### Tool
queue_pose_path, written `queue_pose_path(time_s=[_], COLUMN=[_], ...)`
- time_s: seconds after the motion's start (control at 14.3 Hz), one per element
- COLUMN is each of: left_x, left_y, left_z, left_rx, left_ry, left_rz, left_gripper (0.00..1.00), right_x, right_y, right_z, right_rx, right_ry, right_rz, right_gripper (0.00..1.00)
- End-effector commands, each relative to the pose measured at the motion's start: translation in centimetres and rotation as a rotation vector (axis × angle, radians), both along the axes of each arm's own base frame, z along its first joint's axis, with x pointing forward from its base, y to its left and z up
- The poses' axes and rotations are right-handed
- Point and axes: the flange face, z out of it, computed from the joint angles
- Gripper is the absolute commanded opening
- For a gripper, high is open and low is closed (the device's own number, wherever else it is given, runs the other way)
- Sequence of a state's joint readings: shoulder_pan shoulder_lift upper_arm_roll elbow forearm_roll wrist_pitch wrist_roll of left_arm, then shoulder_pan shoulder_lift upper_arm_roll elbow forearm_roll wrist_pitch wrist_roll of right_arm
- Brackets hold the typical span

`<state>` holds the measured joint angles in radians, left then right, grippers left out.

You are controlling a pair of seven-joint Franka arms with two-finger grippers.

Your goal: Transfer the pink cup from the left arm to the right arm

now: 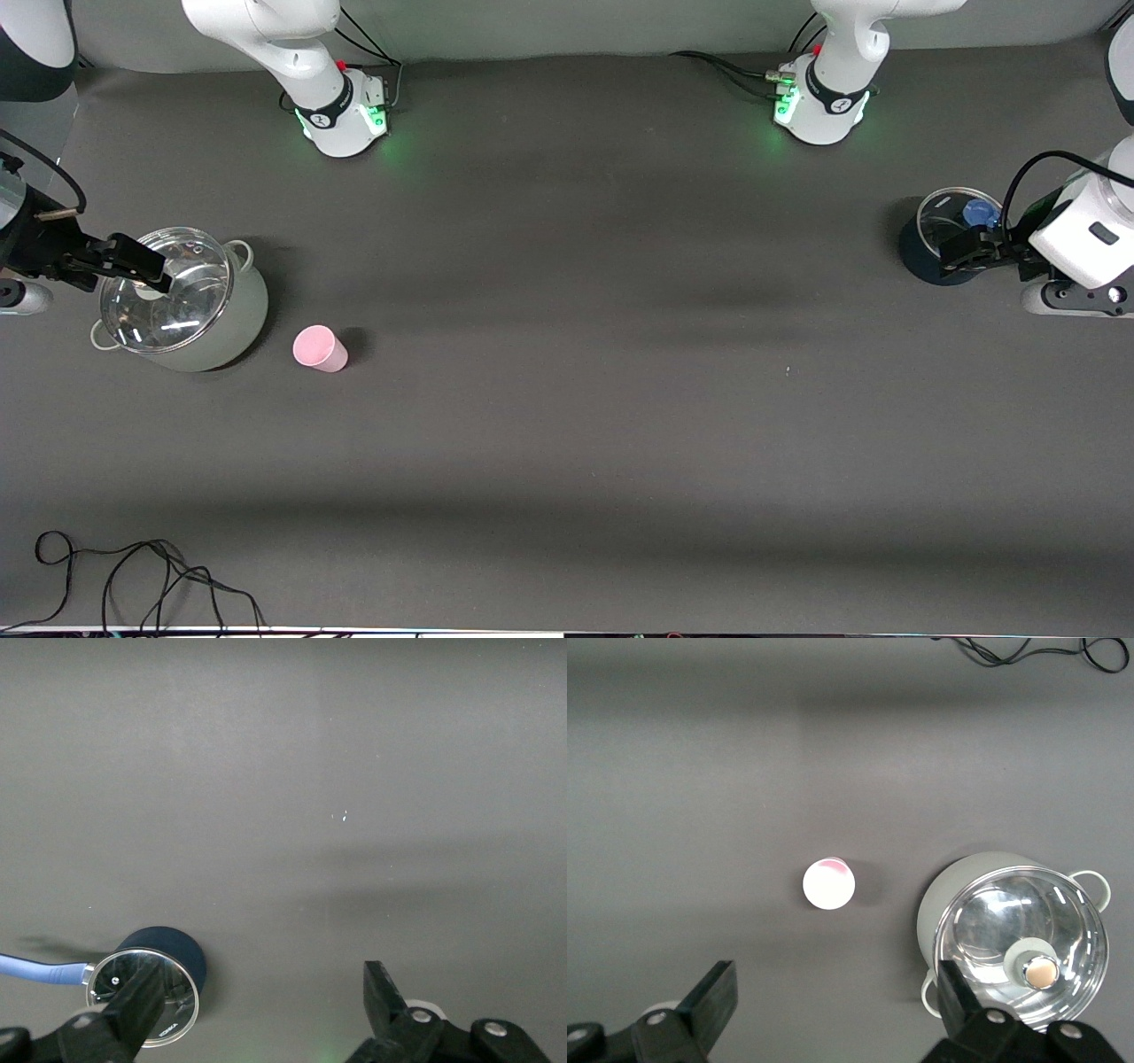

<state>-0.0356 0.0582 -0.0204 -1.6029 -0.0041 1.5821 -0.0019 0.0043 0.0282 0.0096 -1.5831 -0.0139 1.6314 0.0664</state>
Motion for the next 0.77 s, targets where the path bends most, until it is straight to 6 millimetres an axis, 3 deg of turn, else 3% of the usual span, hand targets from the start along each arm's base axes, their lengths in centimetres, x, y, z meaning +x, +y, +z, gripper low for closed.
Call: queue_pose_path(time_s=[0.0,0.7], left_x=[0.2,0.3], left_y=[-0.4,-0.4], left_z=[0.4,1.5], left_rx=[-0.003,0.0], left_ry=[-0.005,-0.028], left_rz=[0.004,0.0], left_gripper=[1.0,1.0], right_x=[0.2,0.7], right_y=[0.4,0.6], right_z=[0.6,-0.3], right_rx=[-0.023,-0.022], right_ry=[-0.004,0.006], right_rz=[-0.004,0.001], right_gripper=[1.0,1.0])
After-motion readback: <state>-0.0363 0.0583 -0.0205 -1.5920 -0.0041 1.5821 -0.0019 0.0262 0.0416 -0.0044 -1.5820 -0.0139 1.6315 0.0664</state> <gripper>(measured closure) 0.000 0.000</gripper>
